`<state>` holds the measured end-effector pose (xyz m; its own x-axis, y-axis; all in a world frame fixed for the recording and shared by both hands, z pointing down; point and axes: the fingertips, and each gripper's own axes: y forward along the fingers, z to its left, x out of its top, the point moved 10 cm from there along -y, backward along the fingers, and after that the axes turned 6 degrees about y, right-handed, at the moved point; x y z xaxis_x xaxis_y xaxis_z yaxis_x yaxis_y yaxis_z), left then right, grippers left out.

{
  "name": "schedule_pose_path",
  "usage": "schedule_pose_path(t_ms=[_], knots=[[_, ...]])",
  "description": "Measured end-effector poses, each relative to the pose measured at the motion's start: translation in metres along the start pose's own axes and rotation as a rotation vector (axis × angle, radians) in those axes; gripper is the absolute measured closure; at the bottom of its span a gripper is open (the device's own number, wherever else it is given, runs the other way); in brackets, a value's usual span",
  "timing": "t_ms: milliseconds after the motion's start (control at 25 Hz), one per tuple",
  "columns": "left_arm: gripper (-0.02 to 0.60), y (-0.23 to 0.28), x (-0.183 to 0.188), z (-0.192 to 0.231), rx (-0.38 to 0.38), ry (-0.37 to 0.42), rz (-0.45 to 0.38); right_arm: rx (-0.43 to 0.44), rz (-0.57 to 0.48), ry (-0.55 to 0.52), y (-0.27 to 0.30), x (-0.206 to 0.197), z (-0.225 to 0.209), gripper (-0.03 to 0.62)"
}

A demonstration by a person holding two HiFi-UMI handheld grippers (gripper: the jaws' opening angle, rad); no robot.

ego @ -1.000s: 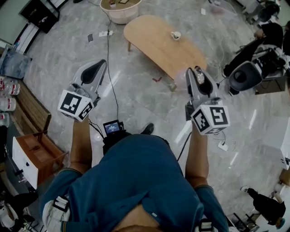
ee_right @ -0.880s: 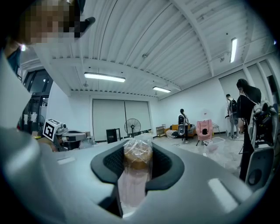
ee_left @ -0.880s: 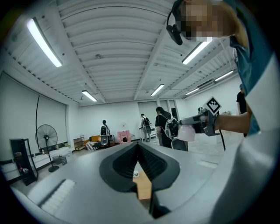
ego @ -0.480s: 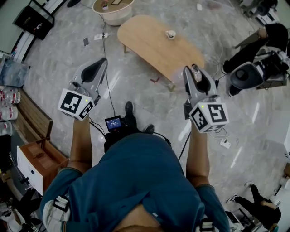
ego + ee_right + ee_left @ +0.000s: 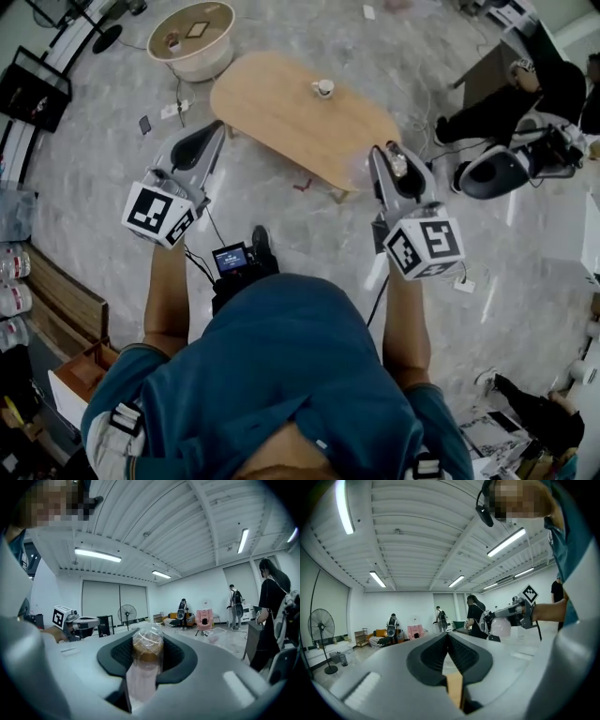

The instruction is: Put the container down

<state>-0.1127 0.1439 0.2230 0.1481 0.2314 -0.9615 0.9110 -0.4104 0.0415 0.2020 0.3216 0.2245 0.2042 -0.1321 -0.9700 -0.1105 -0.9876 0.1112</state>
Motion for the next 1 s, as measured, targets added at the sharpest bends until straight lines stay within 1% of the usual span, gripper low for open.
schedule_pose_path(t_ms=[160,360,480,760,1000], knots=[[0.586,0.020,-0.019,0.042,-0.049,-0.004,-0.013,-0.045,-0.004,0.003,0.035,-0.003,0.008,0.476],[0.586,0.055,-0.023,0.090,-0.100,-0.012,-0.018,-0.102,0.002,0.018,0.073,0.009,0.003,0.476],[0.584,0.066,-0.030,0.112,-0.122,-0.019,-0.018,-0.124,0.005,0.024,0.094,0.012,0.003,0.476],[0.584,0.078,-0.055,0.162,-0.145,-0.042,-0.031,-0.153,0.013,0.017,0.143,0.013,0.014,0.476],[0.585,0.082,-0.067,0.192,-0.145,-0.059,-0.034,-0.160,0.022,0.008,0.175,0.020,0.017,0.476]])
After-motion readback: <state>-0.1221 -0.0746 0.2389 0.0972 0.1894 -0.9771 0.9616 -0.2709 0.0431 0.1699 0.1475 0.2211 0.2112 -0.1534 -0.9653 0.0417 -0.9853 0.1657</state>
